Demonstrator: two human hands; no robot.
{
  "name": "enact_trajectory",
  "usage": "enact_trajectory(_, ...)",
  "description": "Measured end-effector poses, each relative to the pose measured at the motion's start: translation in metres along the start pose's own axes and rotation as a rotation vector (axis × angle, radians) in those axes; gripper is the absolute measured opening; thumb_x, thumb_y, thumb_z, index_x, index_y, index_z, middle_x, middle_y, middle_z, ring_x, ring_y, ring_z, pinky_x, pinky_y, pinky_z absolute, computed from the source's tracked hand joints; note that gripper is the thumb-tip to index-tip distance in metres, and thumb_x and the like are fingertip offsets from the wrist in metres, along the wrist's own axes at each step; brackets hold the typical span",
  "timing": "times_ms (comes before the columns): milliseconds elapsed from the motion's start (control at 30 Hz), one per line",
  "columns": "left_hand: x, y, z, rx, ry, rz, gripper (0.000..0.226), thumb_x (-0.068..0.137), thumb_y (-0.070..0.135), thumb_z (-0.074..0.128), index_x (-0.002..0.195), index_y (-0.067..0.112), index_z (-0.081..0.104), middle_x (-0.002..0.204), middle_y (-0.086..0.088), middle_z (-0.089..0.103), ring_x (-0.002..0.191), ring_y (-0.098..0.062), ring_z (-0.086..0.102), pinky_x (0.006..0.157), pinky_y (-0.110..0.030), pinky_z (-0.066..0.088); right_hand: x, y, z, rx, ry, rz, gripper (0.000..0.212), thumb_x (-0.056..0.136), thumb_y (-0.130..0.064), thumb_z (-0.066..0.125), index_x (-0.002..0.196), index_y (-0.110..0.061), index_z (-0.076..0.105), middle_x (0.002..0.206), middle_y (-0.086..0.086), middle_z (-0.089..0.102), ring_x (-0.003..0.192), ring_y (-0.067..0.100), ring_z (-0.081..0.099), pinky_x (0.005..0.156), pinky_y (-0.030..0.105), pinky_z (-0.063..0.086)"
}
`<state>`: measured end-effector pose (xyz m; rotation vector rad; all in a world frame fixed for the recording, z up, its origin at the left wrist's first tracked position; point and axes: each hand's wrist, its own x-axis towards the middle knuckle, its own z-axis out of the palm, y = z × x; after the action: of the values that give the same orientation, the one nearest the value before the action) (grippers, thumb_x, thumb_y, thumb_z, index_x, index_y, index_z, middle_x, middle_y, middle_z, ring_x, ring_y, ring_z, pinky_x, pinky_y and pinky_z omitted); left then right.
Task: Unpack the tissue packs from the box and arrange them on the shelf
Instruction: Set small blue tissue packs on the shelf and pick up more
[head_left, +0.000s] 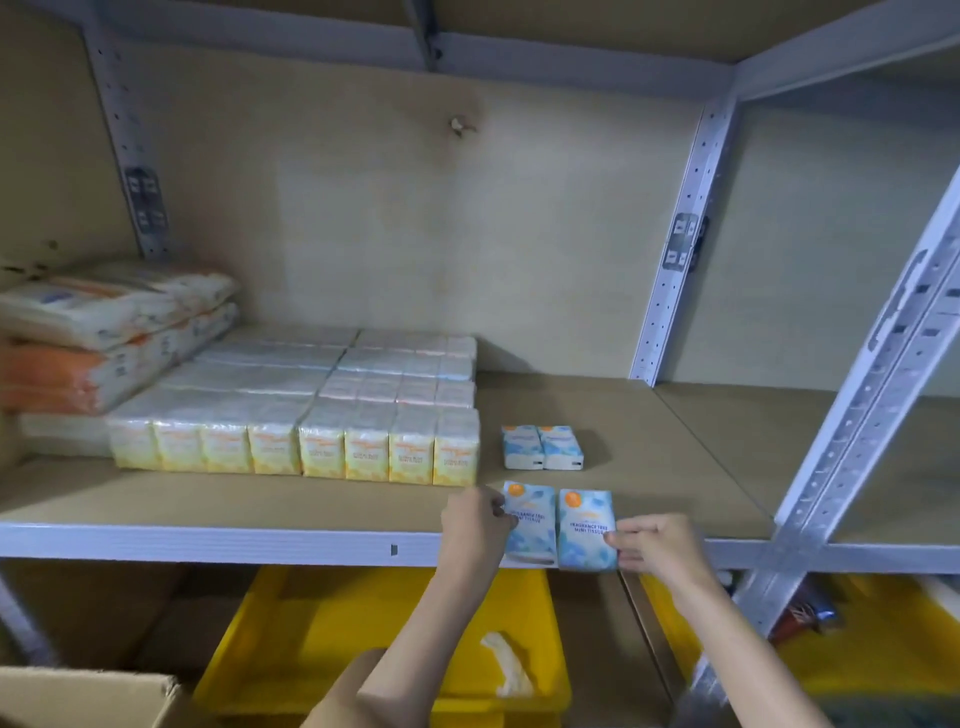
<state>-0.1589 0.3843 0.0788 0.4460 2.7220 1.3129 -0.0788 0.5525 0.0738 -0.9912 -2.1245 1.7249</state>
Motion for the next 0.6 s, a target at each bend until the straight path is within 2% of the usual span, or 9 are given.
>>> enact_trajectory(133, 0.026, 0.011, -0.003, 0.004, -0.016, -0.010, 0.009, 0.087, 0.006, 0.062, 0.090, -0.001, 0.067, 0.084, -0.014, 0.059, 0.078, -0.024, 0.057, 0.070, -0.029, 0.049, 0.021, -0.022, 0.001, -0.059, -0.015, -0.016, 0.021, 0.081, 0.011, 0.060, 0.102, 0.016, 0.059, 0.046, 0.002, 0.065, 0.028, 0.001, 0.056, 0.033, 0.009, 0.046)
enact_trajectory(233, 0.037, 0.016, -0.002, 0.026, -0.032, -0.032, 0.019, 0.088, 0.006, 0.062, 0.098, -0.010, 0.065, 0.096, -0.025, 0.066, 0.083, -0.031, 0.061, 0.064, -0.031, 0.043, 0.037, -0.029, 0.005, -0.152, -0.016, -0.032, 0.020, 0.082, 0.009, 0.060, 0.100, 0.016, 0.061, 0.082, 0.020, 0.067, 0.038, 0.006, 0.059, 0.034, 0.011, 0.047)
enact_trajectory(267, 0.040, 0.017, 0.000, 0.044, -0.041, -0.035, 0.023, 0.088, 0.005, 0.061, 0.102, -0.013, 0.062, 0.105, -0.030, 0.065, 0.093, -0.037, 0.063, 0.066, -0.036, 0.046, 0.042, -0.029, 0.007, -0.184, -0.016, -0.034, 0.019, 0.082, 0.008, 0.061, 0.099, 0.017, 0.062, 0.086, 0.020, 0.065, 0.042, 0.006, 0.059, 0.034, 0.012, 0.047)
enact_trajectory(333, 0.042, 0.016, 0.004, 0.107, -0.073, -0.025, 0.026, 0.090, 0.004, 0.057, 0.107, -0.016, 0.057, 0.108, -0.033, 0.062, 0.108, -0.039, 0.059, 0.082, -0.043, 0.051, 0.050, -0.028, 0.013, -0.256, -0.008, -0.045, 0.018, 0.081, 0.005, 0.063, 0.096, 0.016, 0.064, 0.086, 0.019, 0.065, 0.049, 0.010, 0.059, 0.037, 0.015, 0.049)
enact_trajectory(400, 0.045, 0.013, 0.008, 0.173, -0.102, 0.019, 0.028, 0.092, 0.006, 0.054, 0.115, -0.009, 0.058, 0.103, -0.026, 0.062, 0.112, -0.036, 0.058, 0.090, -0.039, 0.050, 0.056, -0.027, 0.017, -0.378, 0.032, -0.119, 0.009, 0.080, 0.002, 0.066, 0.083, 0.009, 0.069, 0.091, 0.024, 0.070, 0.057, 0.018, 0.060, 0.055, 0.029, 0.056)
enact_trajectory(433, 0.046, 0.012, 0.008, 0.204, -0.108, 0.058, 0.031, 0.093, 0.009, 0.053, 0.121, -0.002, 0.057, 0.112, -0.019, 0.063, 0.116, -0.031, 0.057, 0.094, -0.035, 0.049, 0.058, -0.028, 0.018, -0.454, 0.074, -0.186, 0.007, 0.079, 0.000, 0.067, 0.078, 0.006, 0.070, 0.095, 0.026, 0.071, 0.064, 0.025, 0.063, 0.067, 0.036, 0.055)
enact_trajectory(467, 0.047, 0.011, 0.007, 0.232, -0.113, 0.112, 0.034, 0.093, 0.010, 0.053, 0.127, 0.004, 0.055, 0.124, -0.014, 0.060, 0.120, -0.026, 0.055, 0.098, -0.032, 0.047, 0.057, -0.031, 0.018, -0.526, 0.100, -0.254, 0.010, 0.079, -0.003, 0.067, 0.081, 0.007, 0.070, 0.099, 0.026, 0.071, 0.075, 0.029, 0.066, 0.074, 0.037, 0.054)
enact_trajectory(533, 0.047, 0.010, 0.003, 0.269, -0.154, 0.234, 0.038, 0.092, 0.010, 0.053, 0.130, 0.010, 0.054, 0.137, -0.006, 0.053, 0.125, -0.021, 0.050, 0.102, -0.027, 0.042, 0.051, -0.038, 0.017, -0.650, 0.054, -0.388, 0.023, 0.081, -0.009, 0.066, 0.101, 0.001, 0.068, 0.104, 0.014, 0.071, 0.087, 0.022, 0.064, 0.072, 0.024, 0.049)
enact_trajectory(600, 0.046, 0.009, -0.001, 0.305, -0.235, 0.328, 0.039, 0.089, 0.012, 0.056, 0.128, 0.012, 0.055, 0.139, -0.004, 0.051, 0.126, -0.019, 0.049, 0.102, -0.027, 0.041, 0.045, -0.043, 0.015, -0.784, -0.121, -0.494, 0.034, 0.082, -0.017, 0.066, 0.115, -0.007, 0.063, 0.105, 0.002, 0.063, 0.090, 0.013, 0.055, 0.066, 0.009, 0.039)
